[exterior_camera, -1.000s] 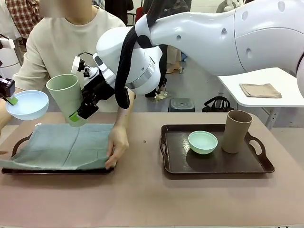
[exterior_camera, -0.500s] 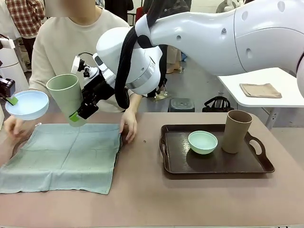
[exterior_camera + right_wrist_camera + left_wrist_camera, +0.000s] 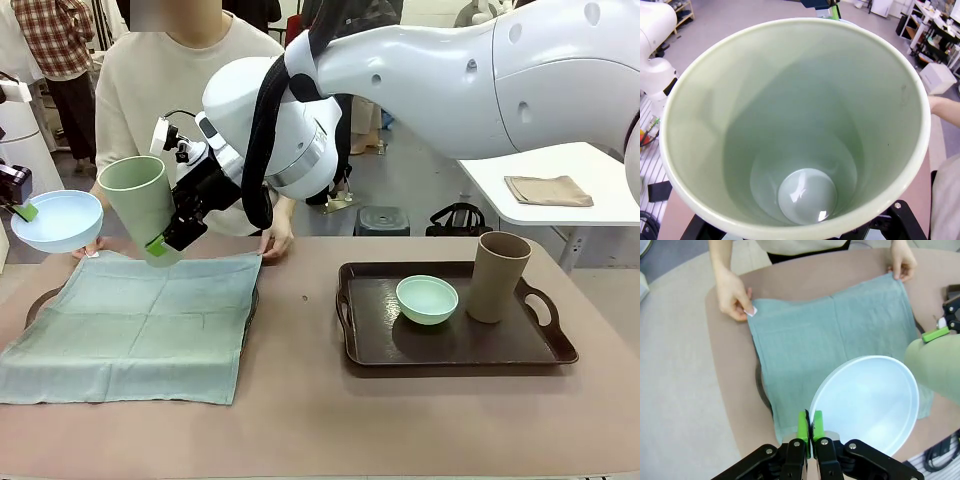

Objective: Set up a tray with a mat and arrange the tableware.
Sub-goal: Place the Picnic Bowl and Reusable plastic cup back onto the Handle tray in front of the human's position.

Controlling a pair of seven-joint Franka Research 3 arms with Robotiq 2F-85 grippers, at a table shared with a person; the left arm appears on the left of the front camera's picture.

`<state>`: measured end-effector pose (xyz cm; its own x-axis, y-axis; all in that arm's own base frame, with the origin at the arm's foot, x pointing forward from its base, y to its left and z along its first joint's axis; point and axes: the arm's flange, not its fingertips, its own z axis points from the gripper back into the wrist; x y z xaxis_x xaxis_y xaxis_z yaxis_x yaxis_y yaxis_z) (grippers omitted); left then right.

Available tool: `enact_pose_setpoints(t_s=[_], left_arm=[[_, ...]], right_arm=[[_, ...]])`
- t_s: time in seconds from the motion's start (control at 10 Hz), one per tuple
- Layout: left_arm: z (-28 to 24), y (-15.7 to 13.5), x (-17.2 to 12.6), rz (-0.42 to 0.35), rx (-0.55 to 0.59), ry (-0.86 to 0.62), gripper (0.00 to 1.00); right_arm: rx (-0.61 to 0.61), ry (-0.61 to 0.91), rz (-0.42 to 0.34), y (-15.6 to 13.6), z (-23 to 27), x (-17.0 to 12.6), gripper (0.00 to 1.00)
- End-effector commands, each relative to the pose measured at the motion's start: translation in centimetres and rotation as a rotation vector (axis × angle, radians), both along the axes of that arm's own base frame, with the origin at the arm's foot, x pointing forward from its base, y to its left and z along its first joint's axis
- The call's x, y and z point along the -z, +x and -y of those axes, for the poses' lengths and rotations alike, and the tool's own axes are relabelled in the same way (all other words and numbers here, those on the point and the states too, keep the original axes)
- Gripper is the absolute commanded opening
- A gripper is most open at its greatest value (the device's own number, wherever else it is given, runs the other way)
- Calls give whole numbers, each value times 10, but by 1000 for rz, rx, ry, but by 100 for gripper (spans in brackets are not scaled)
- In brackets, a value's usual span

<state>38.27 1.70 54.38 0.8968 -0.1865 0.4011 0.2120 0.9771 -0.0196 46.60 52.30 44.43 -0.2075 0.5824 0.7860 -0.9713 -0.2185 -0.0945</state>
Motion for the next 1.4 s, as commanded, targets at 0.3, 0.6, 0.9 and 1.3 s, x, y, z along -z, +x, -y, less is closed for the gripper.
enact_pose_setpoints(t_s=[0.3, 0.6, 0.9, 1.3], left_arm=[[0, 0, -1, 10, 1, -4, 0], [0, 0, -1, 10, 1, -4, 0], [0, 0, 0, 0, 0, 0, 4], [-24, 16, 77, -76, -14, 26, 4]], right_arm=[[-1, 1, 5, 0, 0, -1, 37], [-1, 1, 5, 0, 0, -1, 37], [0, 0, 0, 0, 0, 0, 80], [-53, 103, -129, 16, 17, 68, 80]])
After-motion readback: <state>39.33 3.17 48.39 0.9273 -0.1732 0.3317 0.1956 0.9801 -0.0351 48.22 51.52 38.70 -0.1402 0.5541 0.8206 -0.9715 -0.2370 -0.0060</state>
